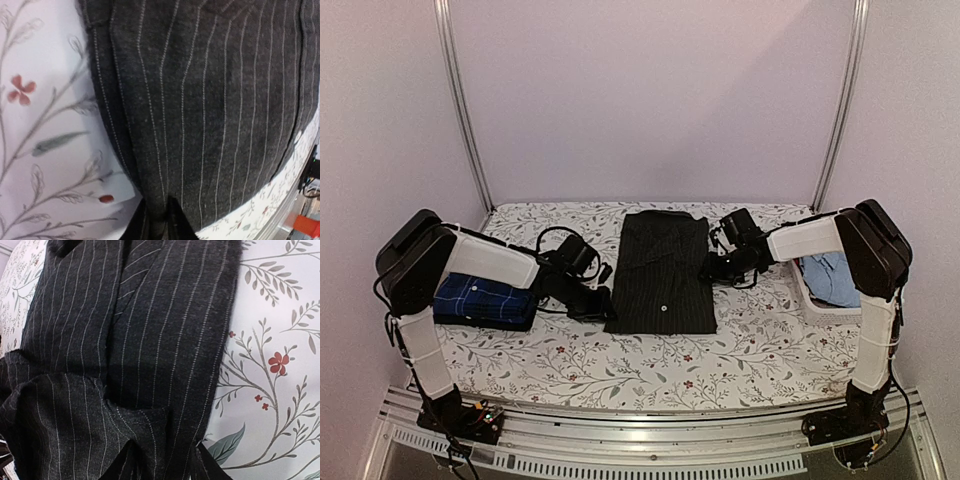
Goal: Fold and stack the long sleeve shirts
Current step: Smooth out the 2/3-rectangle-folded shirt at the center of the board.
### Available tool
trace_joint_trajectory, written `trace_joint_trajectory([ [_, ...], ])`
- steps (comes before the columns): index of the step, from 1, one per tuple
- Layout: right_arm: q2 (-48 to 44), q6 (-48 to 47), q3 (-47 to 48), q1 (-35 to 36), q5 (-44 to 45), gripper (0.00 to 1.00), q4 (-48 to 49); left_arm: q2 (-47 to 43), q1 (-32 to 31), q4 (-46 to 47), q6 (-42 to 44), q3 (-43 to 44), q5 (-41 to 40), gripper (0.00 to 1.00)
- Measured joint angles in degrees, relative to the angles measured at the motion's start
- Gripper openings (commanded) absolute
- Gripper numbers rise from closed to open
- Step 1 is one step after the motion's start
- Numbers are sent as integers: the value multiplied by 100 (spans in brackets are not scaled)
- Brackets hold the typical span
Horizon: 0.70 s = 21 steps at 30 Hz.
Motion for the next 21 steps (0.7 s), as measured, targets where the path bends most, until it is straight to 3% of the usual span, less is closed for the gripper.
trace_joint_trajectory([
  [3, -4, -44, -52, -20, -4, 34, 28, -208, -243, -39, -254, -282, -2, 8],
  [9, -350, -118, -511, -20, -15, 41, 63, -726, -527, -330, -623, -704, -170, 34],
  [14, -662, -186, -643, -20, -7, 45, -173, -944, -476, -717, -544, -527, -540, 38],
  [21, -861, -398, -258, 33, -9, 45, -302, -643, 35, -603, -249, 448, -555, 38],
])
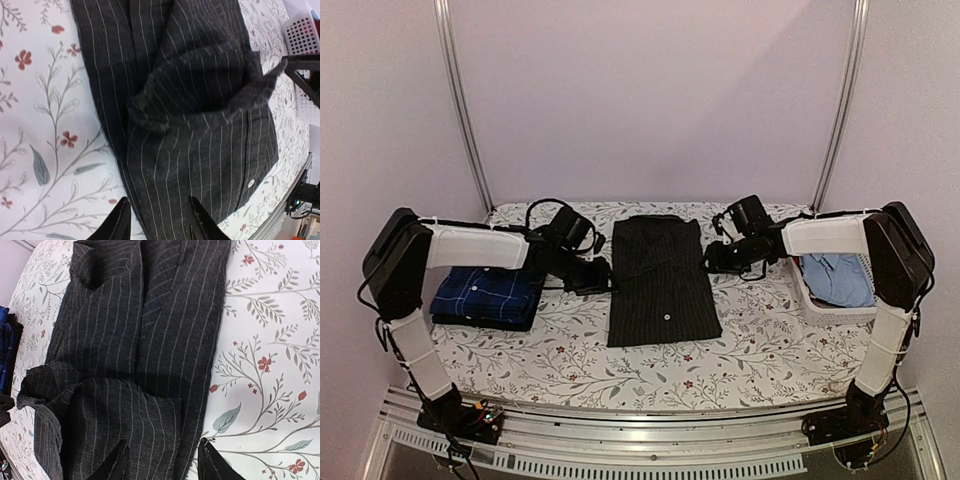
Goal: Fold and stack the long sleeve shirts
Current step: Smooth out the 2/3-rectangle-folded shirt at the center of the board.
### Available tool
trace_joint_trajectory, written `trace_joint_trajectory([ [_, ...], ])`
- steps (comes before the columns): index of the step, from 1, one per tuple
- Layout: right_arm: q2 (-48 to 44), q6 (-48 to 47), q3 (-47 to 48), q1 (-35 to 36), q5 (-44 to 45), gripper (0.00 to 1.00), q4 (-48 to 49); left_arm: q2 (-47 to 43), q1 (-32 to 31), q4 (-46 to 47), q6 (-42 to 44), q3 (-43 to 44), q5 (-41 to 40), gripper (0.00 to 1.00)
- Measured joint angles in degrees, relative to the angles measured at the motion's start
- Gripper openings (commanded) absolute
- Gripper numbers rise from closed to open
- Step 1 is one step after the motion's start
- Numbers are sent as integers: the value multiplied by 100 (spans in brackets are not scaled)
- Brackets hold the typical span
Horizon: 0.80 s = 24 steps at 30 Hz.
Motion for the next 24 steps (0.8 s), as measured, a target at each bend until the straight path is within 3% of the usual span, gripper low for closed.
trace_joint_trajectory([
  [14, 883, -380, 809, 24, -118, 43, -164, 1373, 396, 142, 356, 1158, 195, 40],
  [20, 994, -459, 868, 24, -153, 35, -280, 1567, 400, 166, 341, 1397, 332, 25],
  [24, 994, -463, 874, 26, -181, 21, -289, 1628, 402, 181, 343, 1460, 400, 14],
])
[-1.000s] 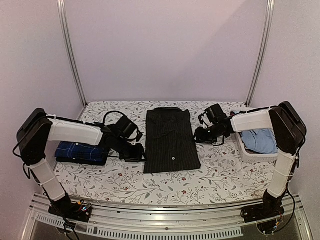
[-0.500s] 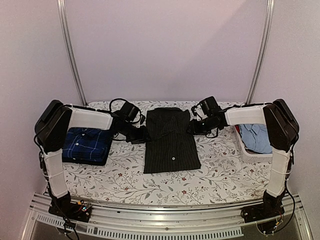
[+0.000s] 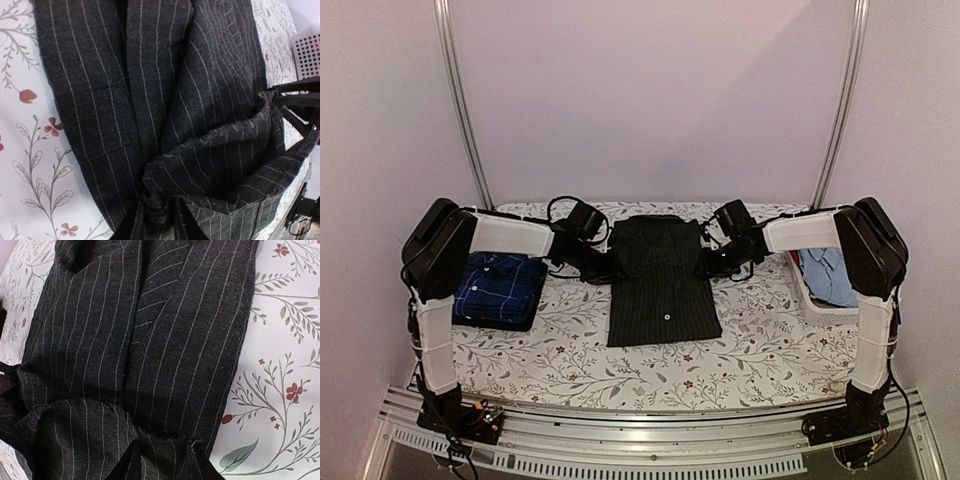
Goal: Fold and stack the long sleeve shirts
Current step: Smooth out the 2/3-rectangle-folded shirt at the center of the board.
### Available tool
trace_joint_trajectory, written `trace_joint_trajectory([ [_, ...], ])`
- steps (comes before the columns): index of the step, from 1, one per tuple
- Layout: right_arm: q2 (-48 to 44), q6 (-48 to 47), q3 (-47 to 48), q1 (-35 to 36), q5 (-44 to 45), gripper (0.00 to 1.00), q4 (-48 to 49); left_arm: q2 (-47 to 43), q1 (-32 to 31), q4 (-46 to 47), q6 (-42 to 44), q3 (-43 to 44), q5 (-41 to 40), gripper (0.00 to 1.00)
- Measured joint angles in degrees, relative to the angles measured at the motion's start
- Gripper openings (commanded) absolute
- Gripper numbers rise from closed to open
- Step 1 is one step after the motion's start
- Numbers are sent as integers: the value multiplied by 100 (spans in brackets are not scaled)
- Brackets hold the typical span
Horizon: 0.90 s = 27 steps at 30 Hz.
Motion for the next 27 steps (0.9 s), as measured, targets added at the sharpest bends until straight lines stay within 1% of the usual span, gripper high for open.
trace_joint_trajectory([
  [1, 0, -22, 0, 0, -7, 17, -4, 0, 2, 2, -7, 4, 13, 10],
  [3, 0, -2, 0, 7, -13, 10, -15, 0, 4, -7, 15, 24, 26, 8],
  [4, 0, -28, 0, 9, -13, 8, -11, 0, 4, -4, -2, 28, 22, 5],
  [6, -2, -15, 0, 15, 9, 5, -28, 0, 9, -7, 2, 28, -4, 3],
  [11, -85, 13, -39, 31, 190, 3, -39, -11, 57, -26, 15, 24, -122, 3],
  [17, -295, 66, -114, 31, 468, 3, -31, -13, 162, -28, 20, 22, -173, 2],
  [19, -302, 87, -111, 31, 520, 5, -24, -13, 175, -33, 22, 24, -192, 2],
  [20, -302, 94, -114, 31, 531, 8, -26, -11, 175, -42, 22, 33, -205, 2],
  [21, -302, 107, -114, 31, 544, 13, -31, -11, 175, -48, 24, 44, -214, 3],
  [22, -302, 120, -111, 31, 553, 21, -28, -9, 175, -57, 28, 59, -219, 3],
  [23, -302, 138, -111, 31, 560, 31, -26, 2, 175, -76, 35, 94, -223, 5],
  [24, -302, 125, -111, 31, 579, 39, -37, 9, 175, -87, 39, 127, -227, 7],
  [25, -302, 142, -109, 35, 597, 44, -46, 26, 175, -96, 44, 173, -234, 10],
  [27, -302, 109, -87, 59, 713, 46, -101, 61, 175, -116, 61, 273, -243, 14],
])
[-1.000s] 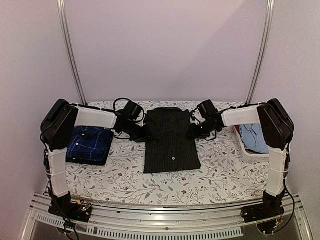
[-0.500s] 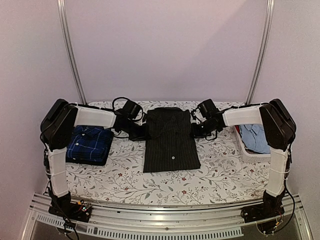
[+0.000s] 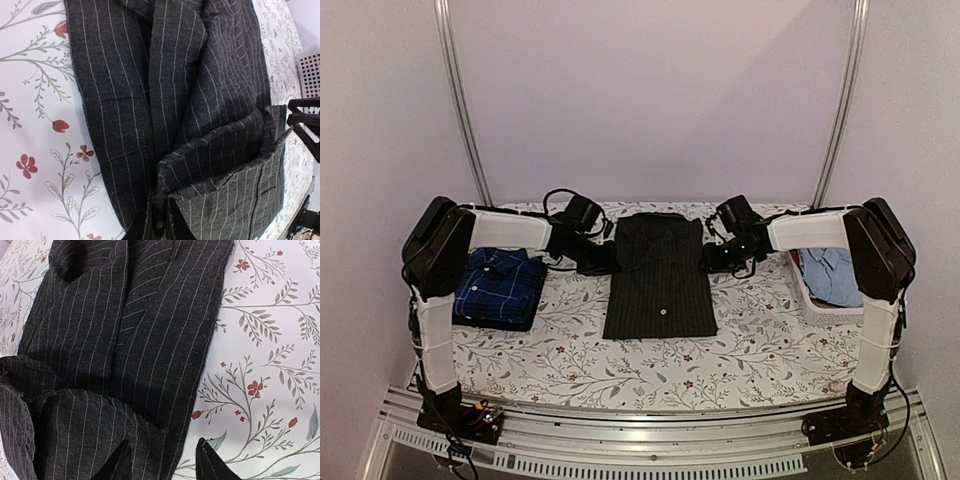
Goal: Fold and stack the long sleeve shirts
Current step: Smooth out the 2/3-rectangle-folded shirt at the center of the board.
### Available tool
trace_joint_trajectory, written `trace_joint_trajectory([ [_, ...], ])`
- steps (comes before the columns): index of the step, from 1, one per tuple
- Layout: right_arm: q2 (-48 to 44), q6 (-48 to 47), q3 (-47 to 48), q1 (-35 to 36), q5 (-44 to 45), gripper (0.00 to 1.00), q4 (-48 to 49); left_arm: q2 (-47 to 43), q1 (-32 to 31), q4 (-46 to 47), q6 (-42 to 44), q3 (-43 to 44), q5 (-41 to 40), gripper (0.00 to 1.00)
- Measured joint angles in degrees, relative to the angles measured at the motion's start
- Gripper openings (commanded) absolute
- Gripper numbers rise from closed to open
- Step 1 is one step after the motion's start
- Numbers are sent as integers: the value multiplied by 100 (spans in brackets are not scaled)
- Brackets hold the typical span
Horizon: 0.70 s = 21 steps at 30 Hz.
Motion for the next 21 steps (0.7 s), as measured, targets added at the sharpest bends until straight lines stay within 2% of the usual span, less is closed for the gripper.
trace_joint_trajectory([
  [3, -72, -15, 33, 85, 164, 46, -96, 2, 2, -24, 17, 66, -48, 27],
  [5, -190, -28, 81, 201, 238, 40, -149, 2, 9, -52, 37, 87, -96, 31],
  [14, -352, -85, 597, 894, 28, 33, -160, -55, 114, -326, 81, 98, -433, 37],
  [21, 662, 9, 1279, 1010, -160, 30, -295, -439, 275, -610, 81, 55, -496, 36],
])
